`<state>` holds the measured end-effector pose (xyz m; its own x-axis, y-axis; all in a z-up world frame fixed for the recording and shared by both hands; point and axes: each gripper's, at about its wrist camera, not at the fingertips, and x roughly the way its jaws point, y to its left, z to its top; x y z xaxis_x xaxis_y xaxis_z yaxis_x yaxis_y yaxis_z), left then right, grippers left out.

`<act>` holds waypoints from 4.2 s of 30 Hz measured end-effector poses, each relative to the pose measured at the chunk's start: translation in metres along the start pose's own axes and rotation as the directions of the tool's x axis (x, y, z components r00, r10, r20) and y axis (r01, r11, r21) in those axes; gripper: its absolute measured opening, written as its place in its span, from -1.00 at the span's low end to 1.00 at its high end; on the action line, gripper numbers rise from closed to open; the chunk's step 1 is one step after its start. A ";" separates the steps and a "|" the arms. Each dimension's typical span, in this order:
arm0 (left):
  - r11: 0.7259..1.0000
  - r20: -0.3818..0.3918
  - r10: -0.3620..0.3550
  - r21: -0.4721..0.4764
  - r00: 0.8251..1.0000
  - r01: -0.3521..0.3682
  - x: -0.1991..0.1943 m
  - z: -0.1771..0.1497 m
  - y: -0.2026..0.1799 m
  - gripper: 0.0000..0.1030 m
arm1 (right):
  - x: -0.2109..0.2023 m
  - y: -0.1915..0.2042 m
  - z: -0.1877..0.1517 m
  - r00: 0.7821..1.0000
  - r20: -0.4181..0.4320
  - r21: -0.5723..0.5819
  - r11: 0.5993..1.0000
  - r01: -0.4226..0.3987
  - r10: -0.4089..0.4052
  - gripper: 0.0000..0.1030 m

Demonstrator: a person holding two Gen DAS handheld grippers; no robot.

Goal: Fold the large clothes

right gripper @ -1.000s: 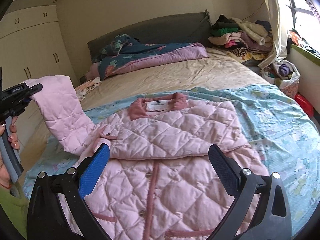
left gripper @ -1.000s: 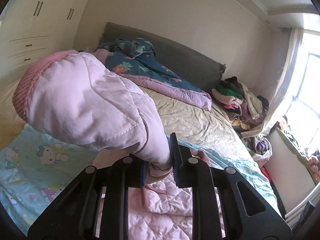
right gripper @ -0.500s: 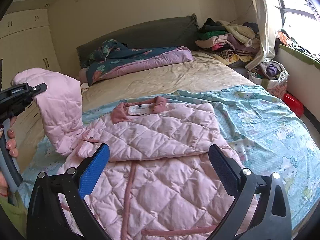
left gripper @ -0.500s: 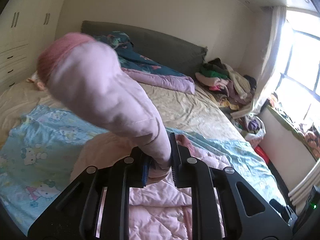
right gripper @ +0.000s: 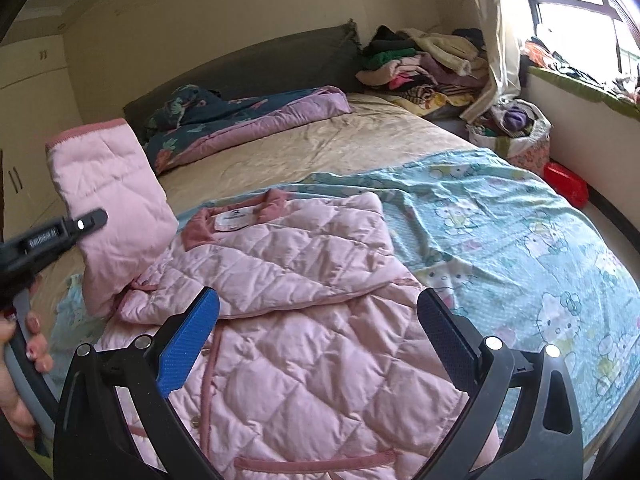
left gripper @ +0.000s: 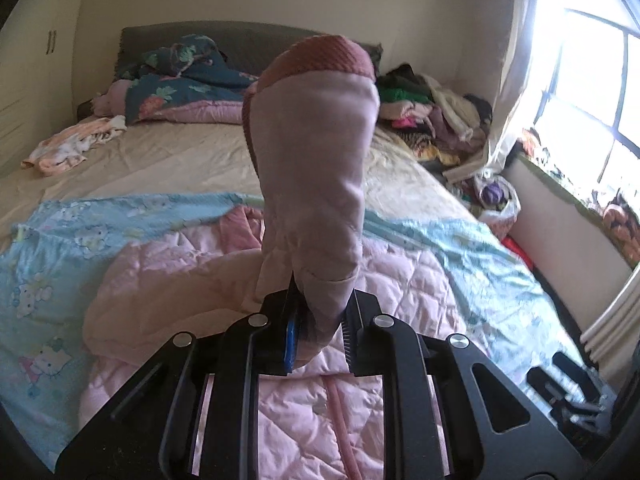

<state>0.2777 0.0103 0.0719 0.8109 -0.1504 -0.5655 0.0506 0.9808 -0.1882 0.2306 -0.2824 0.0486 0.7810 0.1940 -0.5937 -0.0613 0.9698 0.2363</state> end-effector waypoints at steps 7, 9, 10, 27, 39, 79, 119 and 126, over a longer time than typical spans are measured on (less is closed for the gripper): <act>0.994 -0.086 0.035 0.106 0.996 -0.026 0.032 -0.027 -0.024 -0.80 | 0.008 -0.025 -0.002 1.000 -0.017 0.061 0.998 0.026 -0.025 0.91; 0.990 -0.113 0.048 0.140 0.992 -0.032 0.043 -0.035 -0.030 -0.78 | 0.010 -0.030 -0.003 0.999 -0.021 0.071 0.997 0.032 -0.031 0.91; 0.987 -0.122 0.055 0.154 0.991 -0.036 0.047 -0.038 -0.033 -0.78 | 0.011 -0.033 -0.004 0.999 -0.024 0.076 0.997 0.034 -0.032 0.91; 0.944 -0.293 0.052 0.326 0.955 0.049 0.077 -0.088 -0.070 0.31 | 0.025 -0.060 -0.009 0.996 -0.058 0.135 0.988 0.069 -0.062 0.91; 0.966 -0.318 -0.032 0.234 0.948 0.111 0.047 -0.082 -0.043 0.81 | 0.035 -0.051 -0.010 0.996 -0.083 0.138 0.990 0.043 -0.032 0.91; 0.982 -0.124 0.170 -0.057 0.978 -0.178 -0.014 -0.021 0.127 0.81 | 0.045 0.087 0.059 0.960 0.071 -0.288 0.927 -0.239 0.270 -0.69; 0.986 -0.367 0.135 -0.046 0.920 -0.163 0.130 -0.046 0.130 0.84 | 0.128 0.067 0.025 0.985 -0.124 -0.252 0.957 -0.147 0.119 0.16; 0.986 -0.381 0.101 -0.082 0.919 -0.143 0.143 -0.054 0.148 0.84 | 0.151 0.112 0.021 0.973 -0.184 -0.343 0.918 -0.196 0.139 0.41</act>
<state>0.3701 0.1273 -0.0802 0.5282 -0.0865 -0.8447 -0.1137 0.9786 -0.1713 0.3546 -0.1473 0.0017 0.6368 0.3510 -0.6865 -0.4231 0.9034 0.0695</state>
